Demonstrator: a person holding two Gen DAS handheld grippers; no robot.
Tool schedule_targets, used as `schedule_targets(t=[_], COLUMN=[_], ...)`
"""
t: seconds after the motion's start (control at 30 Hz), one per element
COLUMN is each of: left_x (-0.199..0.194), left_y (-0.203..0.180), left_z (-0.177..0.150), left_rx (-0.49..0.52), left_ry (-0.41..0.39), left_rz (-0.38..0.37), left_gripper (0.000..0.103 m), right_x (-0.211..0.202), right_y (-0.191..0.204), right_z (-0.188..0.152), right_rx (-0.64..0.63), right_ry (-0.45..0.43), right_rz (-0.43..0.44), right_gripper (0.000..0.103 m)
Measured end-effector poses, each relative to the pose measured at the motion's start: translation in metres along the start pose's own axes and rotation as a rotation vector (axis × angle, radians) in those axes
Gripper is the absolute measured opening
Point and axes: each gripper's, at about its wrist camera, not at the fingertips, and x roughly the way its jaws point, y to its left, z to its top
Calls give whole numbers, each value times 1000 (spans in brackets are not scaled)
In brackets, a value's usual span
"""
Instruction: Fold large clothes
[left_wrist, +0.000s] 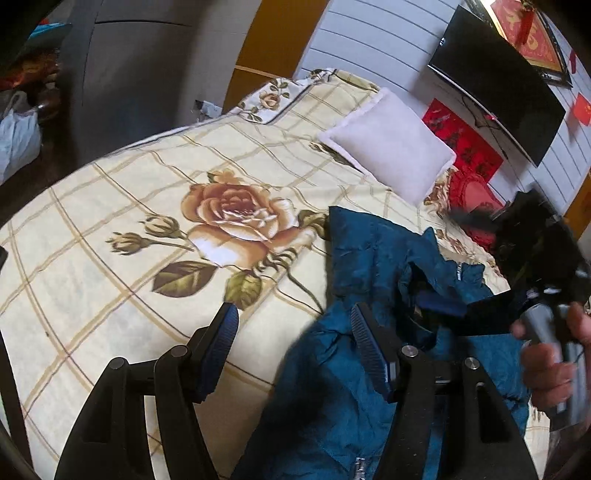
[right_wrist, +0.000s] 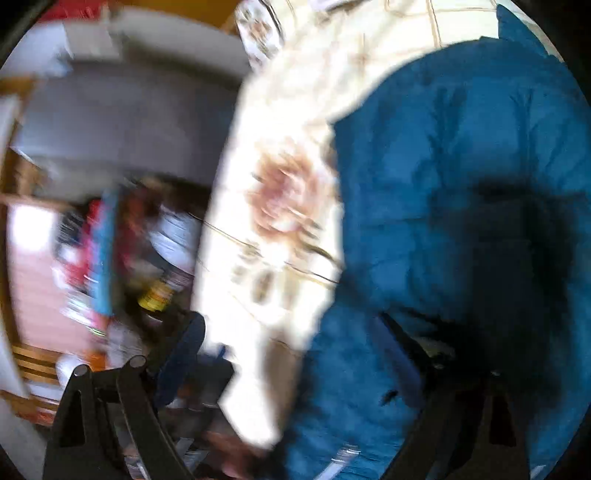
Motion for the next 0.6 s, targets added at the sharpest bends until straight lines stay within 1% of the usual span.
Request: schedule_targets(t=[0.03,0.07,0.1,0.13,0.17,0.23,0.33,0.37,0.43,0.47,0.53,0.57,0.6], left_x=[3,6,8,11,13,17,22,24,32,36,50,55,60], left_y=[-3,-5,-8,-12,-16,-26,-46,-51,-66,-72,-88,-91,-96], left_z=[-1,-2,-3,-5,-7,-9,-13,-15,-20,-21,-25,-25,-27], left_rx=[3,8,15,20,23,34,73,85,125,139,167,168,161], left_ry=[11,22,32,43,53,77,112,120,141,146,169,179,190], left_rz=[-4,-9,-18,-33,-53,-119,-193,-207,-217,-211,-199,-199,-204], left_gripper=[46,46,46,46,46,46,46,46,46,46,46,46,46], right_x=[-7,-14,-21,-29,-38,-61,-97,-113,-144,-160,-187,-206,-219], right_y=[3,8,13,18,25,31,22,17,7,0,-11,-17,-22], right_z=[-3,-6,-9,-13,-16,-26,-50,-61,-79,-88,-103,-115,-123], right_rx=[6,-5,-27,-55,-89,-147,-208,-231,-263,-275,-286,-294,-298], right_ry=[-7,-13,-19,-37,-65,-112,-137,-158,-215,-246,-306,-349,-381], right_rz=[62,102,109,78,27,-66,-172,-247,-423,-490,-589,-660,-708], right_gripper=[95,95,95,95,95,95,95,95,95,95,95,95,95])
